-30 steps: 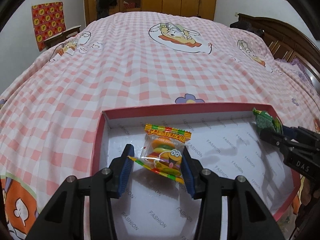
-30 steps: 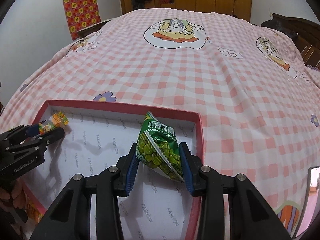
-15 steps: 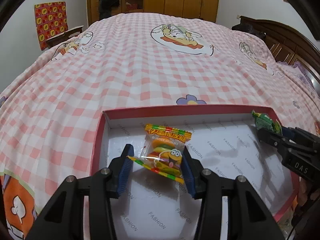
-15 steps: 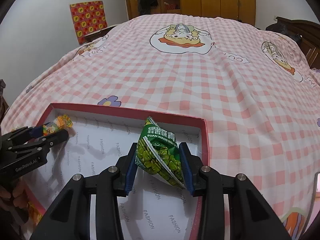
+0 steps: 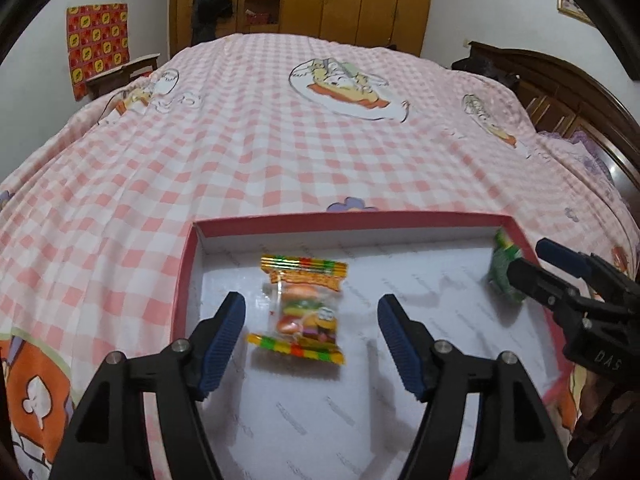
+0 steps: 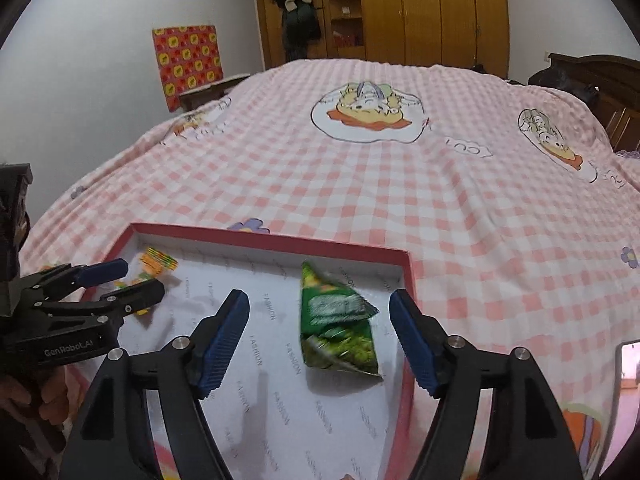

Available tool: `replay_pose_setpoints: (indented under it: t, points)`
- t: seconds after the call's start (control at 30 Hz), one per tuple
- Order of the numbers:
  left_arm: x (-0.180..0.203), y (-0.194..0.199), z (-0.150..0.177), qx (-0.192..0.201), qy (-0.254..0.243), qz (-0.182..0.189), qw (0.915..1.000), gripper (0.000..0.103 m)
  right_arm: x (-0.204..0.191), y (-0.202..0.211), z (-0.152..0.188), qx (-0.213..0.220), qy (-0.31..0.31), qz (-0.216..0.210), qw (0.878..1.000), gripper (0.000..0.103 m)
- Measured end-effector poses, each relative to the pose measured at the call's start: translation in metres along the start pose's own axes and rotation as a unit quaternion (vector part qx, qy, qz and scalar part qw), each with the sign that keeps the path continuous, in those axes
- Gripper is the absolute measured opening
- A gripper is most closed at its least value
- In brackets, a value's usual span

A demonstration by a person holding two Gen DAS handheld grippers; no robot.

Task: Organize snacks
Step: 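Lower both snacks into the tray and open both tools, then withdraw both open tools from the tray back to the snack pile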

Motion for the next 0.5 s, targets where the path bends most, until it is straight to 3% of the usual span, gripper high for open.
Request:
replay_pose_setpoints:
  t: [0.23,0.5]
  points:
    - [0.008,0.025,0.002,-0.002,-0.015,-0.004,0.9999,0.073,-0.007,0.021,0.005,0.004,-0.022,-0.019,1.0,0.074]
    - [-0.006,0.06,0.017,-0.002,0.0,-0.009,1.0,0.073,-0.021,0.05,0.026,-0.001,-0.031,-0.037,0.999,0.074]
Point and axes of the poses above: each gripper's, at about its wrist camera, not at the fingertips, and y roughly against the way its jaws point, x to its right, z to its underside, the point moved 7 cm from there along -y, roughly the way its jaws point, and after that the axes turned 3 degrees about -z, right-handed, at the moved point
